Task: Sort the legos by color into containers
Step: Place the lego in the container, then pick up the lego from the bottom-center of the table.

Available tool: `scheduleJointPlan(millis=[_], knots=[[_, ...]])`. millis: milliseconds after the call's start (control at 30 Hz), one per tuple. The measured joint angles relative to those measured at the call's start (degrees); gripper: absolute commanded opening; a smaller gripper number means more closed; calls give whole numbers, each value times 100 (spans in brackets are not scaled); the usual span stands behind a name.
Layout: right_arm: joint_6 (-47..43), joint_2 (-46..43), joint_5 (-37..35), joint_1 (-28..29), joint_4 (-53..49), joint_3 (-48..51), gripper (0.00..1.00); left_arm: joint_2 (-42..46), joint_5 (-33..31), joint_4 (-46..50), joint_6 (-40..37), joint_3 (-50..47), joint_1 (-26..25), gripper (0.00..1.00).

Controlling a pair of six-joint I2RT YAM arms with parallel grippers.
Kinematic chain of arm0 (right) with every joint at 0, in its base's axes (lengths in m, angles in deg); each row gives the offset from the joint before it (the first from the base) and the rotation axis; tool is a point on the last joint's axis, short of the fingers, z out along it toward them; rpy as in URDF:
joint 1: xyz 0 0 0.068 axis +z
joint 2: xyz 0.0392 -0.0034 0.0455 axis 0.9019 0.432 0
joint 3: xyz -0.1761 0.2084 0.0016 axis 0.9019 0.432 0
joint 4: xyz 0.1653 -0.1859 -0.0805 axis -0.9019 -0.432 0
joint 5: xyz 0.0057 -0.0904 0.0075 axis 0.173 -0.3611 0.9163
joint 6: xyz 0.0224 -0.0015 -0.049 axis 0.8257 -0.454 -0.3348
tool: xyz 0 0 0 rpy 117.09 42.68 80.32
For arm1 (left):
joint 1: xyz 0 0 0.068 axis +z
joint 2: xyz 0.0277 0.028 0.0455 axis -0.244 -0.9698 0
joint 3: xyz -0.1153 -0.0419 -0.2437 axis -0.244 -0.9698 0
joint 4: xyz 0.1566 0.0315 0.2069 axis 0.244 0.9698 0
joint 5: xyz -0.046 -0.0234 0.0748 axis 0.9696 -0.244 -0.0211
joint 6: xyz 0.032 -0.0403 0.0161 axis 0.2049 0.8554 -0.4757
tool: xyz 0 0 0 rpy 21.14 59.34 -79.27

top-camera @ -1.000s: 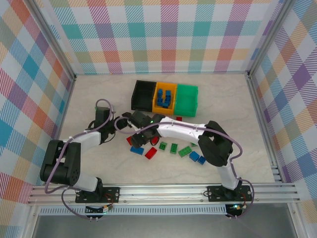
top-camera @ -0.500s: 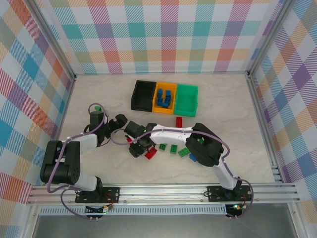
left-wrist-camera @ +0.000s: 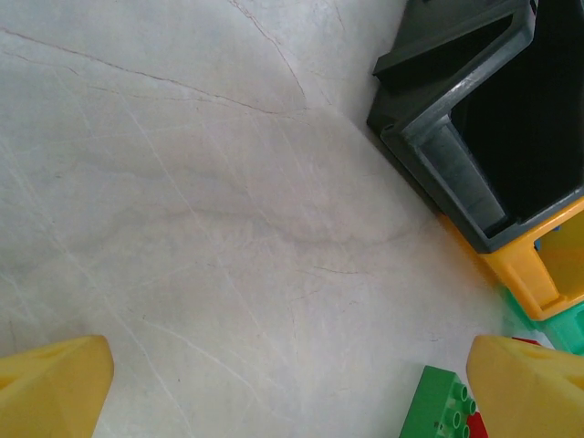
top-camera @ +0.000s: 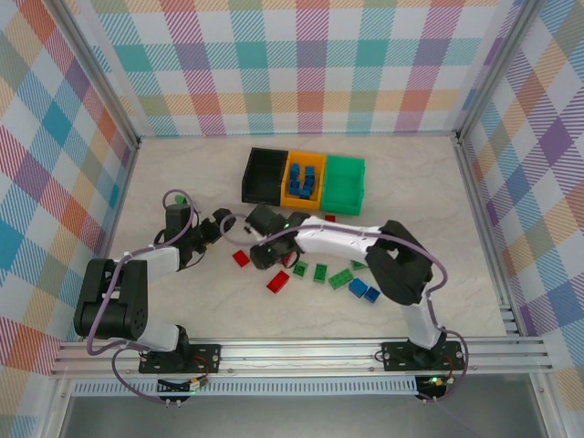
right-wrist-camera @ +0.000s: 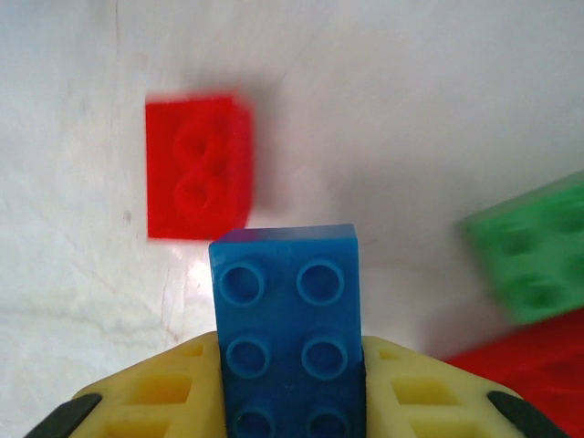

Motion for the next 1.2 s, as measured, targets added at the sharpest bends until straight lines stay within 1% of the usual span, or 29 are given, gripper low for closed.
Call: scheduleJointPlan(millis=[133,267,333,367,400,433,533,600,733,867,1033,1200], knots=[[210,-356,2,-741,160,-52,32,0,39,-39,0,-39,0,99],[308,-313,-61,-1432,166,-365,34,0,85,-129,17,-48,0,99],[326,-125,-133,-1727,96,-752,38,0,103,-151,17,-50,0,99],[321,-4,-157,-1832,94,-968,42,0,105,-166,17,-52,0,99],[304,140,-195,-1926,85,-1213,49,0,107,-177,20,-55,0,99],[289,304,-236,-1998,33,-1491,54,0,125,-199,17,-57,0,99],[297,686,-389,-2096,-129,-2105,56,0,146,-223,17,-57,0,99],[295,682,-431,-2096,-160,-2041,57,0,146,-229,17,-57,0,99],[299,361,-428,-2020,-109,-1255,57,0,151,-234,17,-57,0,99],[304,-365,-468,-1818,-144,11,57,0,199,-238,17,-57,0,99],[474,-1818,-516,-1670,-332,1488,57,24,210,-155,9,-55,0,99],[1036,-3246,-533,-1709,-568,3038,54,181,232,-98,13,-55,0,99]])
